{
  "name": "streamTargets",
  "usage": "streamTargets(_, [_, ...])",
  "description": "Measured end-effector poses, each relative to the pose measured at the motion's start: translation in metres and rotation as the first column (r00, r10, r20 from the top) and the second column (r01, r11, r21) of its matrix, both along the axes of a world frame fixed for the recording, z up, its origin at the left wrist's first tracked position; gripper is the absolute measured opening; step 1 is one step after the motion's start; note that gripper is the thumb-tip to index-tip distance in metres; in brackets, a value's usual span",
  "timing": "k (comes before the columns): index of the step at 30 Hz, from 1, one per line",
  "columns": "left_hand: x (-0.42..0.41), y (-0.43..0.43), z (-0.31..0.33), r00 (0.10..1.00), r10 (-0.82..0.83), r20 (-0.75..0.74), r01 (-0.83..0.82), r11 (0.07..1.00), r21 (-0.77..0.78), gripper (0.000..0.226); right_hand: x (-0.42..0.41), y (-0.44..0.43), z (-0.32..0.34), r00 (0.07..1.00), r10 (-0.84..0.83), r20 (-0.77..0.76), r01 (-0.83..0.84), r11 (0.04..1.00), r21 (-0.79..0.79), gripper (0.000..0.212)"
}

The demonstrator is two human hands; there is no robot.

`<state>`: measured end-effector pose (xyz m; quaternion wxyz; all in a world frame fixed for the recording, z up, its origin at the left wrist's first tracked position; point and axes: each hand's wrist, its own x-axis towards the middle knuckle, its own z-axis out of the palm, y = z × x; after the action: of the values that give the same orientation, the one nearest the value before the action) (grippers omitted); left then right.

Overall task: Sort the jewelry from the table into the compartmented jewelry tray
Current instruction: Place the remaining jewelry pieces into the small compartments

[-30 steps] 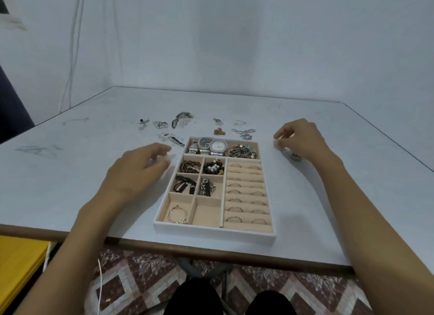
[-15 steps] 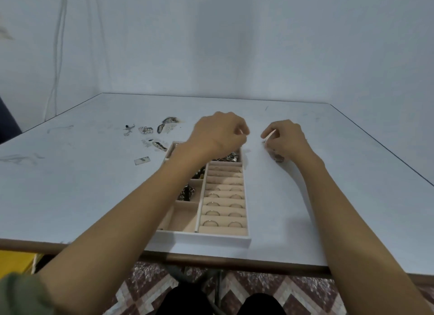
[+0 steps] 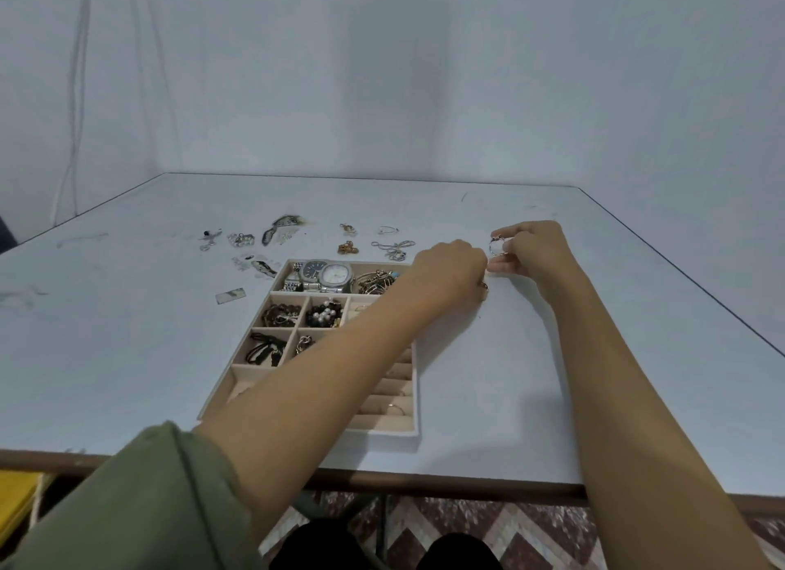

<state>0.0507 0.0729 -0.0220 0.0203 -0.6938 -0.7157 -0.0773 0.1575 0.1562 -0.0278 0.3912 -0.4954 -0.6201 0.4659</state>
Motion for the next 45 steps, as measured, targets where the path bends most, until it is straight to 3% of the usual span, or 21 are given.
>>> streamTargets(4, [-0.003,-0.009,0.005,1.0,-0.001,-0.001,0.001,0.999,0.047,0.016,0.0,-0.004,0.003,0.991,-0.018,-0.136,0.012,0.999,-0.05,0.013])
streamTargets(8, [-0.023,-0.028,0.024,0.984,-0.091,0.154,0.074,0.99,0.117,0.023,0.0,-0.012,0.002,0.975,0.029,-0.222,-0.049,0.995,-0.087,0.007])
streamTargets(13, [-0.078,-0.099,0.054,0.856,-0.141,0.498,-0.056,0.932,0.359,0.015,-0.001,-0.015,0.009,0.976,0.112,-0.185,-0.101,0.993,0.067,0.014])
streamTargets(19, [-0.143,-0.176,0.01,0.774,-0.117,0.622,-0.258,0.839,0.479,0.022,-0.029,-0.032,0.02,0.984,0.177,-0.025,-0.163,0.946,0.282,0.014])
streamTargets(27, [-0.15,-0.201,-0.026,0.709,-0.165,0.686,-0.22,0.872,0.437,0.019,-0.049,-0.051,0.018,0.968,0.199,0.156,-0.245,0.886,0.394,0.01])
streamTargets(36, [-0.156,-0.199,-0.031,0.88,-0.126,0.458,-0.063,0.925,0.374,0.02,-0.05,-0.052,0.016,0.96,0.194,0.201,-0.259,0.887,0.382,0.012])
streamTargets(45, [-0.157,-0.2,-0.03,0.877,-0.135,0.461,-0.081,0.905,0.418,0.022,-0.051,-0.055,0.017,0.952,0.228,0.204,-0.292,0.876,0.383,0.012])
